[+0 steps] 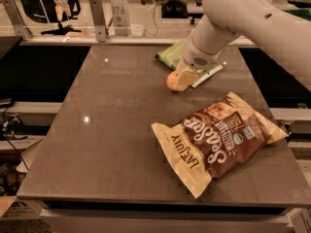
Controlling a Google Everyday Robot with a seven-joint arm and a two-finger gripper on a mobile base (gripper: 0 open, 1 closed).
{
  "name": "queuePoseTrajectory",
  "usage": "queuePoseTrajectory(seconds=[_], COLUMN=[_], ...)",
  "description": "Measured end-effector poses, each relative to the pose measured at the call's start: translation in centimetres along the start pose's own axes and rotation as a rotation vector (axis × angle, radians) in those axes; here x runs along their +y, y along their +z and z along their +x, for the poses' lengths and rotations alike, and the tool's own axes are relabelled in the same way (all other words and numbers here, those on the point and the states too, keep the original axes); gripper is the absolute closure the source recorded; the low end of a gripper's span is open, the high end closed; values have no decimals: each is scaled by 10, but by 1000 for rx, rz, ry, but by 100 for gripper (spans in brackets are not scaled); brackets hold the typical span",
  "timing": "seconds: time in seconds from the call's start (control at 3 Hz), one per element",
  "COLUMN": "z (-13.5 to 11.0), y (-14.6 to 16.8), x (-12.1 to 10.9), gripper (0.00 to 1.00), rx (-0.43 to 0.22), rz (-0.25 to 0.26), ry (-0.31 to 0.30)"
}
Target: Move orange near green jalapeno chip bag
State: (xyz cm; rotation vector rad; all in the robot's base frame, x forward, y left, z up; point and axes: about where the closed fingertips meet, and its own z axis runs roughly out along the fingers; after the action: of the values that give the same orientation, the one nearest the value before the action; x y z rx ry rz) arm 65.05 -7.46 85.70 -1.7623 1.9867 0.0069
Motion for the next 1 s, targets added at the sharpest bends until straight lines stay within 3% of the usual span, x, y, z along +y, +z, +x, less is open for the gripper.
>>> queuePoseTrajectory(seconds=[0.67,1.0], z=[10,18], y=[5,1], x=[-5,-9], gripper=[14,0], rx=[16,20], rz=[-7,-28], ry=[-30,-72])
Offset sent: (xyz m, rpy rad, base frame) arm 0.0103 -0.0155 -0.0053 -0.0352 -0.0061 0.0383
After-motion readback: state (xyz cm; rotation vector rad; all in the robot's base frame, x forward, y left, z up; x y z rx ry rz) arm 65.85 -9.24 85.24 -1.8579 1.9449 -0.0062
